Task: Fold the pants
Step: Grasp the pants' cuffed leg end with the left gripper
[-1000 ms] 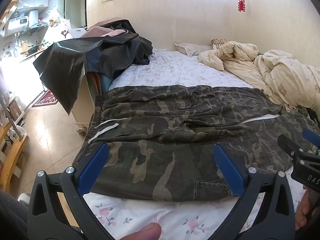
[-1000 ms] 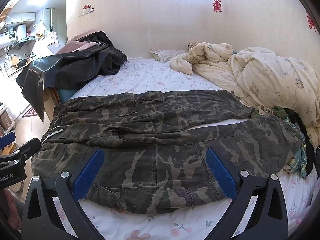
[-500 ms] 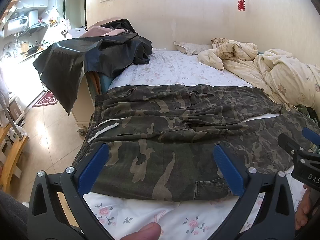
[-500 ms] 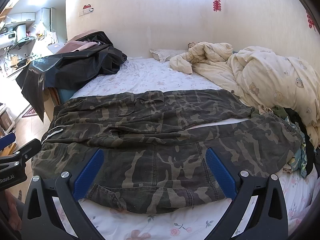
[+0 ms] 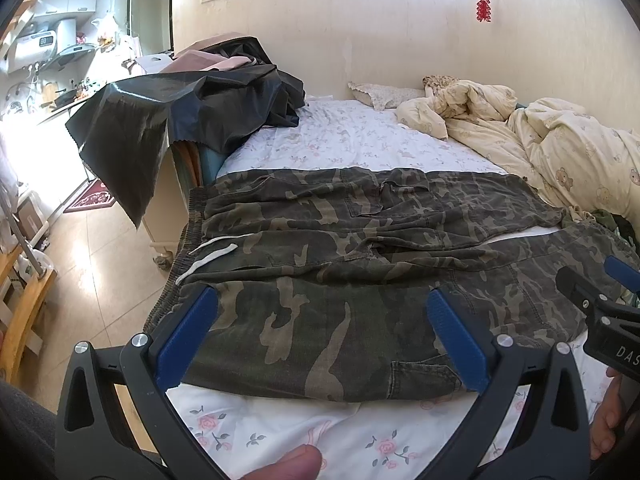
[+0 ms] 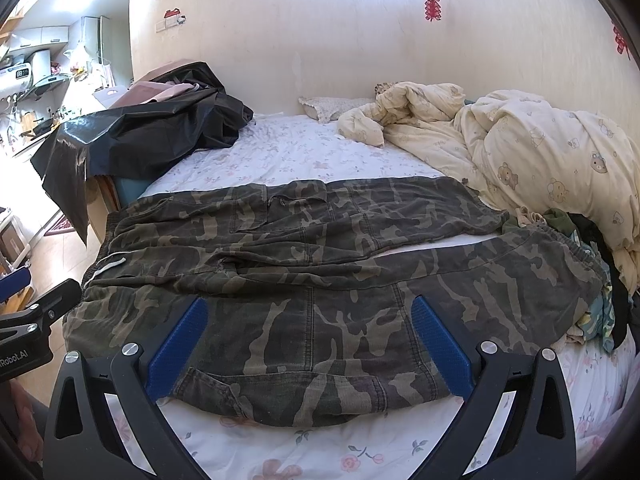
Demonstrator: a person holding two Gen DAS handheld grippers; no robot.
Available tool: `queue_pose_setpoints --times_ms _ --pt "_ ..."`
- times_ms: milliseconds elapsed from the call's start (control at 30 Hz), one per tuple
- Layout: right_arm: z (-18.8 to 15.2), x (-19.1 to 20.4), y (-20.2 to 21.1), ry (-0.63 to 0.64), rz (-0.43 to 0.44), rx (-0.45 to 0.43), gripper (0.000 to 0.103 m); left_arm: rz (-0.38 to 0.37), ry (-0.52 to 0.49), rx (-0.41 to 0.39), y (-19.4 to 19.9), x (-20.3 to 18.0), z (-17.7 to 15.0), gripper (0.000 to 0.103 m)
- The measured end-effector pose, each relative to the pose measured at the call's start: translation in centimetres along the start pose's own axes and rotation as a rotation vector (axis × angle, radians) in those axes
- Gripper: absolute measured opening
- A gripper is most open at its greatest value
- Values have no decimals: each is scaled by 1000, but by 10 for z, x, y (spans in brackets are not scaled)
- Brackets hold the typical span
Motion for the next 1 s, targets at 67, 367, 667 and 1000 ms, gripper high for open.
queue_pose_setpoints --times_ms 67,367,667,1000 --pt "0 0 0 1 0 -1 103 -1 1 2 0 0 0 103" --pt "-1 -2 -2 -5 -1 6 103 6 13 47 -7 8 -4 103" --pt "33 -30 -10 -130 70 111 103 102 34 141 -29 61 27 103" --pt "91 -71 -51 -27 17 117 103 134 7 283 -134 154 66 103"
Point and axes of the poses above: each gripper's, at about its wrist camera, not at the fingertips, and y roughly against the way its jaws point, x to its left, z to its top, the point moved 7 cm from there along -y, roughly the way its jaws point, and after that the axes turned 13 degrees about -x, right-handed, at the moved point
